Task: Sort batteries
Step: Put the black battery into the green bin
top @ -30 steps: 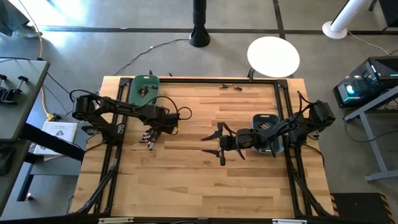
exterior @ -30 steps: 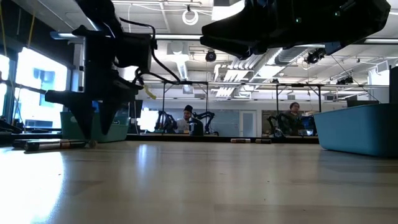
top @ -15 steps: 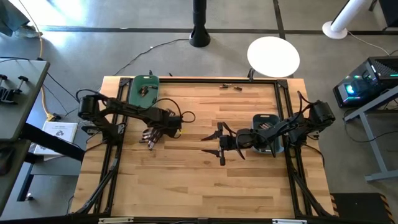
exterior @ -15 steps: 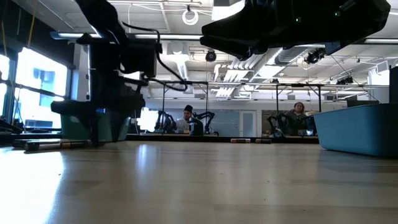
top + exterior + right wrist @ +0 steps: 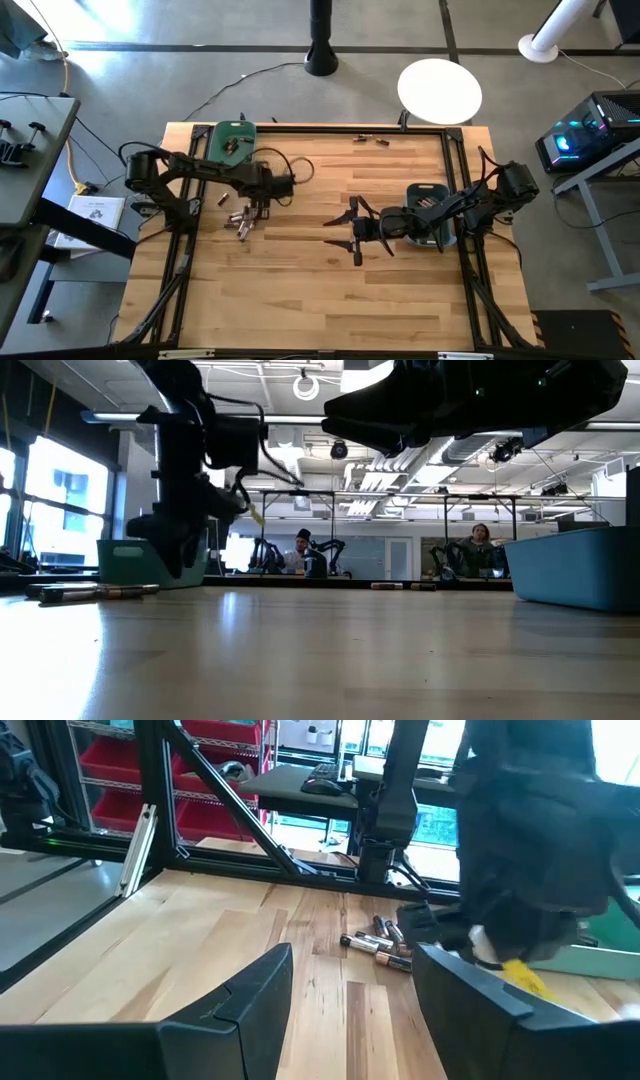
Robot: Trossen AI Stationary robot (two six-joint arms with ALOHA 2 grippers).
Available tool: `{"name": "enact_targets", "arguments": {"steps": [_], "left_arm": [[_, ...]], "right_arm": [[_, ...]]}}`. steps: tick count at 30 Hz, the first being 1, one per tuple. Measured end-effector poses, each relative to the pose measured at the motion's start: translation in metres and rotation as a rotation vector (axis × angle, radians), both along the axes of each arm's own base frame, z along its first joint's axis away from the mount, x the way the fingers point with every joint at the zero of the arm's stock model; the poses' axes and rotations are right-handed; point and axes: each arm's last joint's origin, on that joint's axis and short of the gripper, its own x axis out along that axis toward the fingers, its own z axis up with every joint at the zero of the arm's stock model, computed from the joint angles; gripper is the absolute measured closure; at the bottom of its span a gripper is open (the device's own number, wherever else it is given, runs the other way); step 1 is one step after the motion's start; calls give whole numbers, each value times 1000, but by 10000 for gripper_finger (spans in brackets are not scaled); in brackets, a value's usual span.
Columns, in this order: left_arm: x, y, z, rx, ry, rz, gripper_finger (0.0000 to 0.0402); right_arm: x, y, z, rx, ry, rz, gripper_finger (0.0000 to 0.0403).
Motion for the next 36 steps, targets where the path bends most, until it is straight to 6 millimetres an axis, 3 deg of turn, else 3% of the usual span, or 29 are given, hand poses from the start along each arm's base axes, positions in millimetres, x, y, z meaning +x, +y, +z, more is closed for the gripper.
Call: {"name": "enact_targets", "arguments": {"steps": [6,15,19,25,29,31,36], "left_arm": [[-22,17,-16,-182,-77,502,206],[-32,20,-27,-209,-121,677,216],[-31,19,-27,-246,-129,683,255],[-26,19,-25,-254,-150,639,364],[-6,18,-10,-208,-237,567,374],[11,20,12,-177,-358,526,369],[30,34,65,-38,-473,450,372]], "right_arm": [[0,0,0,1,-3,0,201],[0,0,0,-3,-1,0,201],[0,0,0,-3,-1,0,201],[0,0,0,-4,-1,0,201],[0,0,0,-4,-1,0,201],[0,0,0,-5,-3,0,201],[0,0,1,-3,-7,0,201]]}}
